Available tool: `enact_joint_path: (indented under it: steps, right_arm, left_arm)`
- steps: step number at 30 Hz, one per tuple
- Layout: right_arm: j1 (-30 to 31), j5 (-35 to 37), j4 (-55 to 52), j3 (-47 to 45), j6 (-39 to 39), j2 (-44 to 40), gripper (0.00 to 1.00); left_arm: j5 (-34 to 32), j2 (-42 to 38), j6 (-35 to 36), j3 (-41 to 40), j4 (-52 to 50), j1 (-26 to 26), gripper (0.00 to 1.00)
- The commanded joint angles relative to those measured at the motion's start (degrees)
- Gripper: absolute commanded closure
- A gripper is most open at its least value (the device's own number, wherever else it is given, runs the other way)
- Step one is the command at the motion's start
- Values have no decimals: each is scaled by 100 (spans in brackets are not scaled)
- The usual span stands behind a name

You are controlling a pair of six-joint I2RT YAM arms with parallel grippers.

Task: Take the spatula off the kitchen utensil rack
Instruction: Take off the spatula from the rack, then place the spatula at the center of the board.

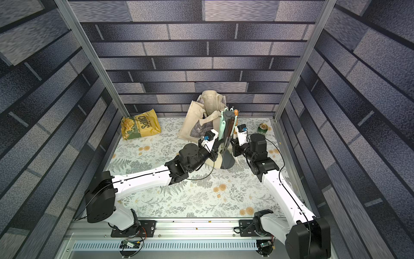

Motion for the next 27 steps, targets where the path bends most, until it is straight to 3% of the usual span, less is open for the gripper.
enact_joint_path:
  steps: [1, 11, 27]
  right_arm:
    - [74, 35, -179, 126, -92, 104, 90]
    - [95, 102, -163, 120, -97, 92, 90]
    - [103, 156, -197, 138, -101, 58, 90]
  left_arm:
    - [-117, -307, -73, -89, -41, -32, 100]
    - [-144, -577, -330, -267, -481, 20, 100]
    - [-183, -2423, -826, -484, -3324, 846, 100]
